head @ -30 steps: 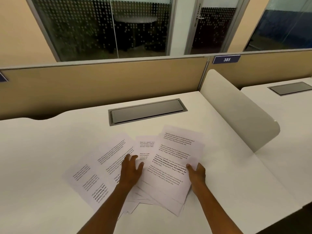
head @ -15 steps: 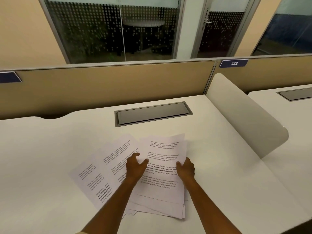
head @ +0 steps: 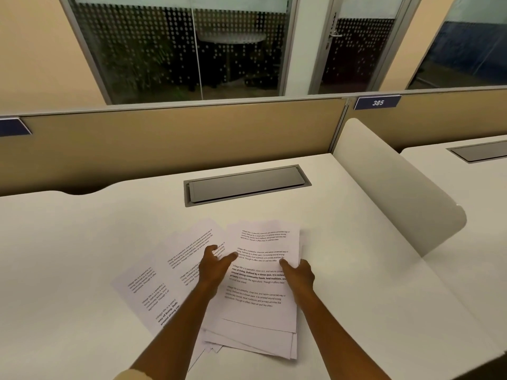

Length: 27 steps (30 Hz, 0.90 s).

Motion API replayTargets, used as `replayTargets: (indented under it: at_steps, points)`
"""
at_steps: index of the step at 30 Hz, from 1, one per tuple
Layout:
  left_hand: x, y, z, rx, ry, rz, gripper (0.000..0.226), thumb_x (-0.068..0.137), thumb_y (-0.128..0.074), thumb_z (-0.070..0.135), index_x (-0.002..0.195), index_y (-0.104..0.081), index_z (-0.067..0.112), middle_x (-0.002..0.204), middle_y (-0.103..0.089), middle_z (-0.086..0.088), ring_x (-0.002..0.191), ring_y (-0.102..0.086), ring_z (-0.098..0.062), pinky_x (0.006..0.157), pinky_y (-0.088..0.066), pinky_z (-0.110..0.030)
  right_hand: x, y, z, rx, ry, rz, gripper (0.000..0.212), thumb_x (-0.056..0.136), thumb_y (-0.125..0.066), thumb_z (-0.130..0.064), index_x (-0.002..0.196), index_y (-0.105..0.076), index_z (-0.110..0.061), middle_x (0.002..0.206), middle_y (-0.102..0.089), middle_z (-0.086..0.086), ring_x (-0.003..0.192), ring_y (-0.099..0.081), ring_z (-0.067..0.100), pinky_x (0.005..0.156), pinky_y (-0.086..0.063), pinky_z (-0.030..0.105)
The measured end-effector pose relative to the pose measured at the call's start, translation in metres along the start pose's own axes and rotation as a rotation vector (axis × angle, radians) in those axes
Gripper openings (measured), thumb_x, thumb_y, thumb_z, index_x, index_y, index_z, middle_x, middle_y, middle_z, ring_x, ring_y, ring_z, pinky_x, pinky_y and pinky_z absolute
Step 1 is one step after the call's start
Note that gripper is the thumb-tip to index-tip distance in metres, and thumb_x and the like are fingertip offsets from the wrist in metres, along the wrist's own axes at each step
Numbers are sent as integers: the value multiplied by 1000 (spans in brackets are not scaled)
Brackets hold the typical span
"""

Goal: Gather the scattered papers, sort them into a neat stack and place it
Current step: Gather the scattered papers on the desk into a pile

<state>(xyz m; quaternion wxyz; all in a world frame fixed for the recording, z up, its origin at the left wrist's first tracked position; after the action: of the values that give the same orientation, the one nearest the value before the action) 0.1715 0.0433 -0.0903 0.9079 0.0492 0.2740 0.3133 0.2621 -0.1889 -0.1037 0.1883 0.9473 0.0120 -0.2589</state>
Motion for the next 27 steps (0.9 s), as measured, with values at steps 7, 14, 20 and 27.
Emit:
replayTargets:
  at_steps: [7, 14, 20, 27]
  points:
    - [-4, -3, 1, -111, 73, -52, 79, 76, -82, 23, 139, -36, 13, 133, -56, -15, 100, -58, -27, 83, -52, -40, 7, -4, 11, 117, -62, -120, 42, 78, -77, -33, 111, -64, -9, 105, -73, 10, 90, -71, 28, 85, -59, 42]
    - [-7, -4, -8, -129, 107, -53, 37, 82, -71, 2, 118, -64, 3, 115, -71, -19, 93, -71, -37, 86, -58, -53, 9, 3, 3, 5, 44, -107, 18, 79, -76, -17, 97, -71, -14, 99, -76, 9, 82, -73, 24, 83, -60, 42]
    - [-10, 6, -13, -181, 106, 15, 29, 85, -66, 1, 114, -68, 3, 108, -73, -18, 90, -72, -36, 84, -59, -53, 4, -10, -24, -50, 155, -152, 7, 86, -69, -18, 93, -68, -19, 91, -72, 2, 76, -69, 17, 65, -55, 26]
    - [-17, 46, -20, -73, 139, 282, 28, 84, -63, 12, 112, -68, 10, 116, -68, -14, 100, -67, -33, 89, -57, -49, -3, -53, -57, -182, 280, -240, 6, 90, -63, -19, 96, -66, -19, 99, -72, 4, 74, -65, 11, 55, -47, 18]
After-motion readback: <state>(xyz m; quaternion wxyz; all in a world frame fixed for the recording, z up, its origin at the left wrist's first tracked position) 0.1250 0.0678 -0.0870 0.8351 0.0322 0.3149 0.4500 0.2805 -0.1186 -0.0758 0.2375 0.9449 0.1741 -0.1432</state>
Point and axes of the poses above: each hand's wrist, its own x-axis towards the middle knuckle, its own y-axis out of the back of the hand, z = x × y, the point moved 6 cm from there along x, towards the middle knuckle
